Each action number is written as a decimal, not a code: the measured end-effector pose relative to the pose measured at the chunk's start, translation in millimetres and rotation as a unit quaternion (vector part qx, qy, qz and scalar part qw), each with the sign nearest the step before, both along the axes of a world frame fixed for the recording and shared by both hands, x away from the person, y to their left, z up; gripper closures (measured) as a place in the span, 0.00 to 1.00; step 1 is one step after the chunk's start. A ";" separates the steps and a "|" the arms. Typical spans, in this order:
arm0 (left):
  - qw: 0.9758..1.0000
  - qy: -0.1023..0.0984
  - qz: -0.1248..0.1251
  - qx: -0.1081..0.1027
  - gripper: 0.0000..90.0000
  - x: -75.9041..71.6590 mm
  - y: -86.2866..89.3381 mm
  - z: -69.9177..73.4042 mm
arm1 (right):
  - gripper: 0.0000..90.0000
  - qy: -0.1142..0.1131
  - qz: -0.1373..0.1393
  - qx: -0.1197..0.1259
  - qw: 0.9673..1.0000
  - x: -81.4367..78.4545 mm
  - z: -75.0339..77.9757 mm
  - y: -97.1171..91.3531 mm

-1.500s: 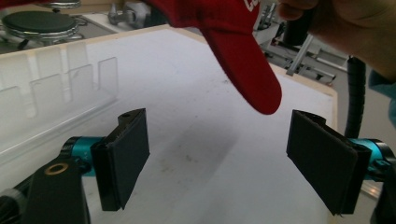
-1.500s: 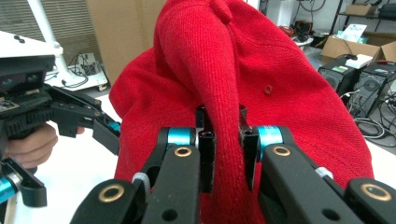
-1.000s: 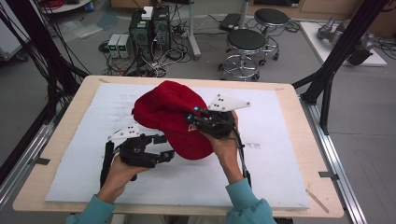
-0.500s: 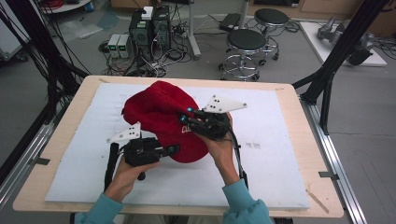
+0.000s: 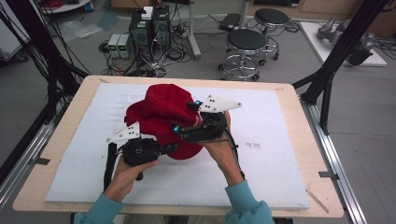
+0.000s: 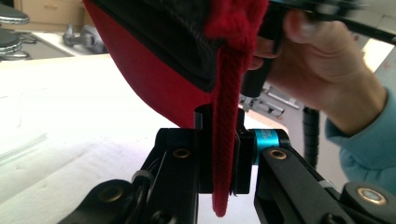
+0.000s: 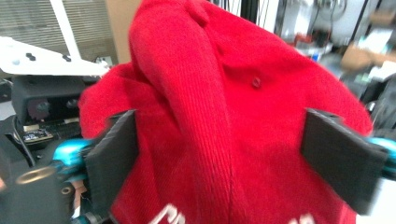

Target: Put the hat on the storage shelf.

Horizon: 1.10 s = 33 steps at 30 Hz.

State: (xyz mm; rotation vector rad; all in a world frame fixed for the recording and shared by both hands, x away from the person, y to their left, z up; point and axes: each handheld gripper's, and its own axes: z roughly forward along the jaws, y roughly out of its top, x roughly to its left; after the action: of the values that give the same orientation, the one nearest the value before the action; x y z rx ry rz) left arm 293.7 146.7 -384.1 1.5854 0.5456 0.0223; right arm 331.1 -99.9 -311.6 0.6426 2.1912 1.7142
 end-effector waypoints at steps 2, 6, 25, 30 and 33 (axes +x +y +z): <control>1.000 -0.003 0.005 0.004 0.94 0.1 1.5 0.4 | 0.11 0.001 -0.004 -0.016 1.000 0.2 -1.0 -1.8; 1.000 -0.015 0.017 0.012 0.94 0.1 5.4 1.8 | 0.11 -0.006 -0.003 -0.010 1.000 -1.7 1.6 -5.0; 0.978 -0.098 0.150 0.103 0.94 39.2 51.1 43.0 | 0.11 -0.004 -0.108 -0.040 0.993 -27.5 -17.3 -79.9; 0.967 -0.116 0.175 0.143 0.94 50.1 55.1 51.2 | 0.11 -0.029 -0.122 -0.035 0.991 -39.7 -16.1 -96.8; 0.952 -0.134 0.198 0.189 0.94 59.8 58.9 56.0 | 0.11 -0.030 -0.138 -0.045 0.989 -44.6 -20.4 -107.8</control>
State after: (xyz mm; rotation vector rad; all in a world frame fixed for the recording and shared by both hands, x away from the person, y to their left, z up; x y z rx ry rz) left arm 353.5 205.7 -328.1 1.7784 0.6633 0.6713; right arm 286.5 -207.7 -332.0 0.8173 2.0170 1.4683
